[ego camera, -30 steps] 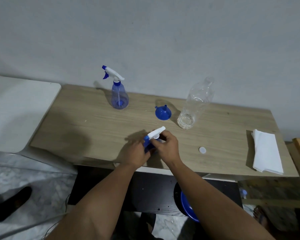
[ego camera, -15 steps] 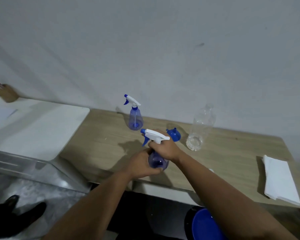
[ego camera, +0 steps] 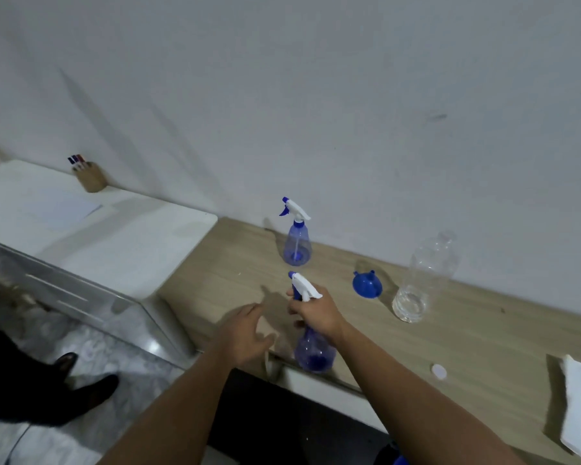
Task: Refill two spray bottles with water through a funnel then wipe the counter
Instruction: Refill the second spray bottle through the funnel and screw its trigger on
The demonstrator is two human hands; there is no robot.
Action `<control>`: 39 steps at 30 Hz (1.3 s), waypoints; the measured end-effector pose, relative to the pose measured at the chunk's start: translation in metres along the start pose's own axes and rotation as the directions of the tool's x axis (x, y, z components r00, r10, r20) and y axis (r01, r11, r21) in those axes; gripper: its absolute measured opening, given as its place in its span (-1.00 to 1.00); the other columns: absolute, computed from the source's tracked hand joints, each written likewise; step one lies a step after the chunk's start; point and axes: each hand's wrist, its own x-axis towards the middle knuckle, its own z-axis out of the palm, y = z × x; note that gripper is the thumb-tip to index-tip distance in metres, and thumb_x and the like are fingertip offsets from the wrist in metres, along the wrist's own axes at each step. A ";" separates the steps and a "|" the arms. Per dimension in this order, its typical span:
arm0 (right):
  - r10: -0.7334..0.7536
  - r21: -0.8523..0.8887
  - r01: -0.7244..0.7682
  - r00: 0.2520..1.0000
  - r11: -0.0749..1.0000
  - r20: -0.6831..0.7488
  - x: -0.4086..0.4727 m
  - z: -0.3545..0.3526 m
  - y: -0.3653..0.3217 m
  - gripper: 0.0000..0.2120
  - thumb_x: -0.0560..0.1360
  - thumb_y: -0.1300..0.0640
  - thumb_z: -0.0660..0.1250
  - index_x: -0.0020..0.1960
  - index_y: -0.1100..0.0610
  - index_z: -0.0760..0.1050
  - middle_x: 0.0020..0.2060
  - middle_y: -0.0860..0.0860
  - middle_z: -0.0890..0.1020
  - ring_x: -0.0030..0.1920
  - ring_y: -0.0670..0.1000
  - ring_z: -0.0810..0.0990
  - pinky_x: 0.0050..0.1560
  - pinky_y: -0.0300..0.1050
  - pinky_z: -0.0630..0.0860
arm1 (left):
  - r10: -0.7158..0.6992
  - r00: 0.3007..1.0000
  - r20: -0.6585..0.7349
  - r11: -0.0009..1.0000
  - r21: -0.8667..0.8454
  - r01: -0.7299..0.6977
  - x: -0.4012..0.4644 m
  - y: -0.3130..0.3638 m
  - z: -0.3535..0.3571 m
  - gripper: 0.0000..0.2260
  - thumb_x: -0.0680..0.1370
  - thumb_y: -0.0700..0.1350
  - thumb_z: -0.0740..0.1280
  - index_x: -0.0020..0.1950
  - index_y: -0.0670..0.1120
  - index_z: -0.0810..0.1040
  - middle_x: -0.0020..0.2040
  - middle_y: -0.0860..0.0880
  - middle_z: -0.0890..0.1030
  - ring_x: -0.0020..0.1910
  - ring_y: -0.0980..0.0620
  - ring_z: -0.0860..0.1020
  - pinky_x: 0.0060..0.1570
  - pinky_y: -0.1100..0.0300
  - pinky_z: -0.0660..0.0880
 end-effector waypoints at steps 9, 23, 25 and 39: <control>0.076 -0.266 -0.098 0.993 0.959 -0.093 -0.012 0.044 0.038 -0.79 0.35 -0.03 0.37 -0.33 0.07 0.43 -0.45 -0.03 0.51 -0.41 0.05 0.46 -0.28 -0.09 0.44 | -0.055 0.973 -0.222 0.987 0.134 0.087 -0.001 -0.026 -0.009 -0.31 0.34 0.28 0.23 0.33 -0.10 0.59 0.21 -0.12 0.63 0.17 -0.16 0.61 0.10 -0.02 0.60; 0.043 -0.364 -0.090 0.990 0.927 -0.134 -0.008 0.050 0.033 -0.72 0.43 0.02 0.45 -0.33 0.08 0.42 -0.44 -0.05 0.50 -0.36 0.05 0.48 -0.26 -0.11 0.42 | -0.074 0.968 -0.239 0.992 0.081 0.096 -0.004 -0.040 -0.017 -0.32 0.39 0.28 0.25 0.36 -0.13 0.56 0.26 -0.12 0.61 0.25 -0.16 0.55 0.18 -0.05 0.56; 0.053 -0.360 -0.100 0.989 0.927 -0.137 -0.008 0.052 0.031 -0.71 0.43 0.01 0.44 -0.35 0.07 0.40 -0.44 -0.05 0.50 -0.36 0.05 0.48 -0.27 -0.12 0.42 | -0.073 0.967 -0.243 0.992 0.081 0.096 -0.003 -0.041 -0.018 -0.32 0.39 0.28 0.25 0.35 -0.13 0.57 0.25 -0.12 0.61 0.25 -0.16 0.56 0.18 -0.05 0.57; 0.033 -0.322 -0.086 0.986 0.943 -0.165 -0.003 0.063 0.023 -0.72 0.42 -0.02 0.40 -0.36 0.04 0.39 -0.45 -0.05 0.52 -0.39 0.04 0.49 -0.28 -0.08 0.45 | -0.109 0.977 -0.181 0.989 0.081 0.125 0.002 -0.054 -0.026 -0.33 0.47 0.27 0.31 0.50 -0.05 0.42 0.43 -0.03 0.48 0.42 -0.07 0.41 0.34 -0.04 0.43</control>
